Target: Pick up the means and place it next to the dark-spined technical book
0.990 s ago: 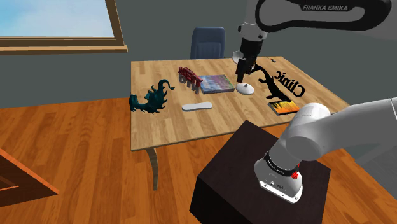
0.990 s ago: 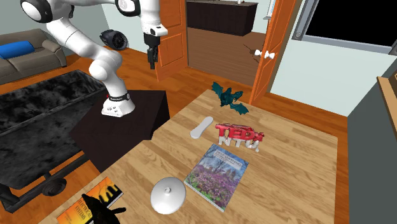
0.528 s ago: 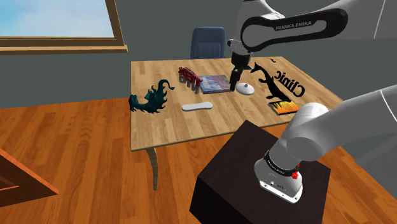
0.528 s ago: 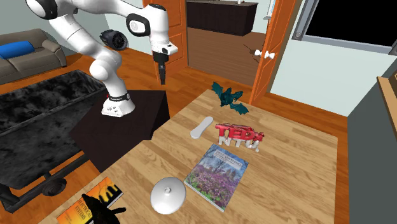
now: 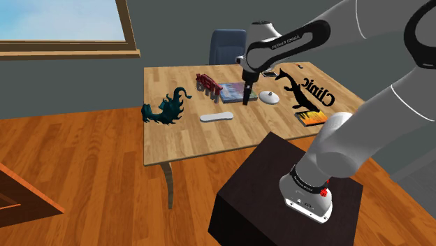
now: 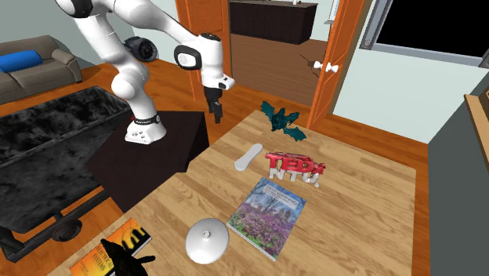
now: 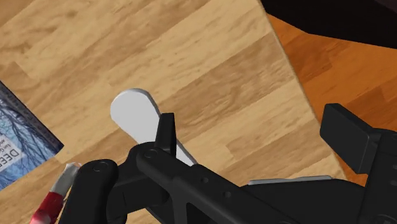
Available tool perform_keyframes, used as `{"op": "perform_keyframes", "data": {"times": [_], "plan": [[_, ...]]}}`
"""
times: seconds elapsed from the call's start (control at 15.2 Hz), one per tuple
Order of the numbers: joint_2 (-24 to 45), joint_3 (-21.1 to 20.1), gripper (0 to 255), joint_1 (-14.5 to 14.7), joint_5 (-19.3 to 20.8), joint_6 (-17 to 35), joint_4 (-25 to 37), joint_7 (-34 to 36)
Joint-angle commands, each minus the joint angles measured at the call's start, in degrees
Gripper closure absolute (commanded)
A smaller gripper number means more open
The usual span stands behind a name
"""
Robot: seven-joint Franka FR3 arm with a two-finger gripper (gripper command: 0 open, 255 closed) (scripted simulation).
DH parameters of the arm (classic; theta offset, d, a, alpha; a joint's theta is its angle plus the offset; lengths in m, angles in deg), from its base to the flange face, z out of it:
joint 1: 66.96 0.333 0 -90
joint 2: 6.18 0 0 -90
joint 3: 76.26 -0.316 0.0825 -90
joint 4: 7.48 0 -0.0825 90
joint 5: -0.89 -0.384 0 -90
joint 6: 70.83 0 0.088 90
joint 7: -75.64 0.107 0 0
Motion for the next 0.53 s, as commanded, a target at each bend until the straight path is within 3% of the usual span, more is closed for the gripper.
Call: {"op": "perform_keyframes", "data": {"times": [0.0,0.46], "plan": [[5.4,1.4,0,1.2,-1.6,4.5,1.3,-4.2],[23.2,2.1,0,2.6,-11.9,15.6,8.1,-21.1]]}}
